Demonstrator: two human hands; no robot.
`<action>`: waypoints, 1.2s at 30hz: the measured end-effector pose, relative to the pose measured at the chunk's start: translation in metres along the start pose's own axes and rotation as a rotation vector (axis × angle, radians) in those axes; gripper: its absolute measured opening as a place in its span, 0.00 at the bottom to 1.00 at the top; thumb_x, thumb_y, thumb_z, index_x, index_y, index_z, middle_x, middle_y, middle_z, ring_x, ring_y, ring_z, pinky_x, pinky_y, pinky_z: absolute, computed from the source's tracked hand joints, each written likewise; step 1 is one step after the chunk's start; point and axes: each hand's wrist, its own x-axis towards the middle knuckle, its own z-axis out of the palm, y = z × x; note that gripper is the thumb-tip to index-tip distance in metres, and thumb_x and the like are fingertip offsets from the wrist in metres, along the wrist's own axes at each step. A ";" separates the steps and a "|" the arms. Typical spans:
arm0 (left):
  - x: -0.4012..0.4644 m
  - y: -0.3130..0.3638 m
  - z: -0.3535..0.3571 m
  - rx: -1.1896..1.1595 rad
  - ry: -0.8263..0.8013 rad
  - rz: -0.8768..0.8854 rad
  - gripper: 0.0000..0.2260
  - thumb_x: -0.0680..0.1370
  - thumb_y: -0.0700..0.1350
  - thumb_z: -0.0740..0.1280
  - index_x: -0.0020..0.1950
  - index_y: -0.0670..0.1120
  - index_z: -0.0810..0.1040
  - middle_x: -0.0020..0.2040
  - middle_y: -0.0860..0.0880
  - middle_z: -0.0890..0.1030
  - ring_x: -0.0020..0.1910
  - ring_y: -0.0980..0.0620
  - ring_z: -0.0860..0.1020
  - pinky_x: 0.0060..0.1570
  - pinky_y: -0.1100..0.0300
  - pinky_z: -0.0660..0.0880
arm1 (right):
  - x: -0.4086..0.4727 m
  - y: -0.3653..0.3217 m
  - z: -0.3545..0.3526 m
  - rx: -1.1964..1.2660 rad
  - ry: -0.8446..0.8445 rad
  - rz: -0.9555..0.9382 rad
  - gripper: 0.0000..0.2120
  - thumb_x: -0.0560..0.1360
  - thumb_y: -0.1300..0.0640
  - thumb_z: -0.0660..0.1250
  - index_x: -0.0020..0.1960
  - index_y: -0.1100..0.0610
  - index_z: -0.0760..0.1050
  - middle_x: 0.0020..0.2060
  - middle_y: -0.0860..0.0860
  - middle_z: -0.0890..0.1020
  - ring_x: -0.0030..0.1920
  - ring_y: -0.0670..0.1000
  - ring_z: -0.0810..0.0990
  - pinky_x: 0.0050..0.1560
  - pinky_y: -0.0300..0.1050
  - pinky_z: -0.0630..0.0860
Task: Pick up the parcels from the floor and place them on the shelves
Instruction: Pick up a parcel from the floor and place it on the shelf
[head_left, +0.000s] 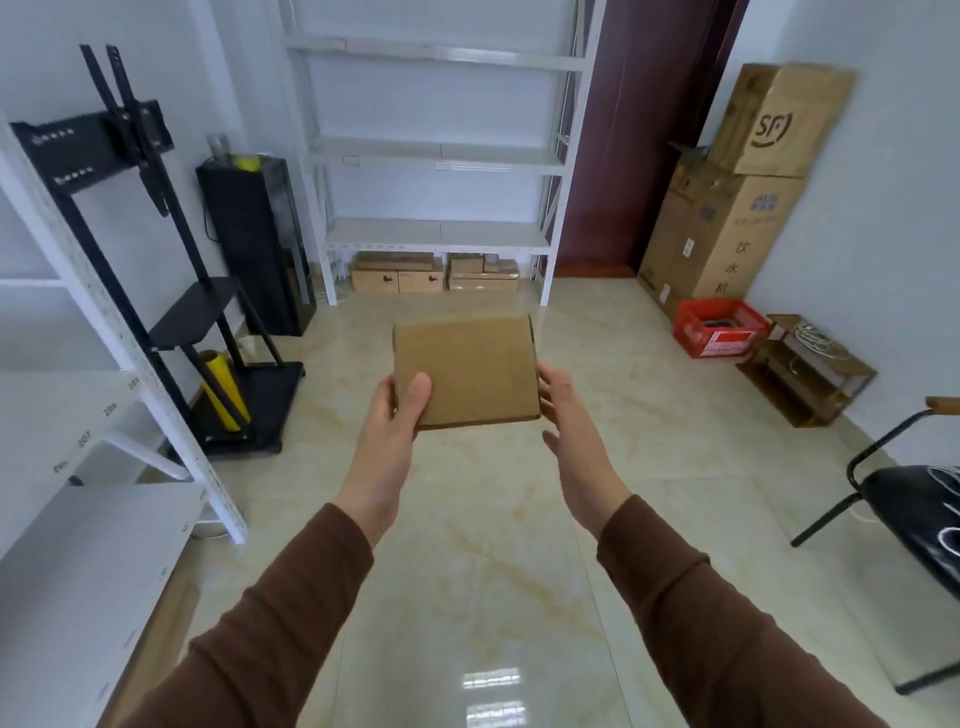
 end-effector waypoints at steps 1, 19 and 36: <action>0.018 0.001 0.005 0.068 0.008 0.046 0.27 0.79 0.62 0.66 0.75 0.54 0.70 0.68 0.53 0.79 0.68 0.52 0.77 0.67 0.54 0.74 | 0.019 0.001 -0.003 0.085 0.018 0.079 0.30 0.77 0.28 0.49 0.68 0.41 0.76 0.65 0.43 0.80 0.66 0.43 0.76 0.71 0.49 0.66; 0.345 0.010 0.119 0.051 -0.068 -0.108 0.25 0.80 0.64 0.62 0.69 0.49 0.70 0.62 0.54 0.79 0.53 0.65 0.75 0.35 0.78 0.72 | 0.365 0.028 -0.072 0.241 0.159 0.174 0.28 0.75 0.35 0.65 0.66 0.52 0.75 0.60 0.48 0.81 0.59 0.47 0.79 0.63 0.55 0.76; 0.712 -0.003 0.055 0.045 0.138 0.107 0.26 0.77 0.36 0.73 0.73 0.46 0.69 0.68 0.53 0.79 0.60 0.68 0.80 0.54 0.71 0.77 | 0.766 0.050 0.014 0.184 -0.155 0.018 0.22 0.80 0.49 0.67 0.73 0.49 0.72 0.66 0.48 0.83 0.66 0.49 0.80 0.63 0.45 0.74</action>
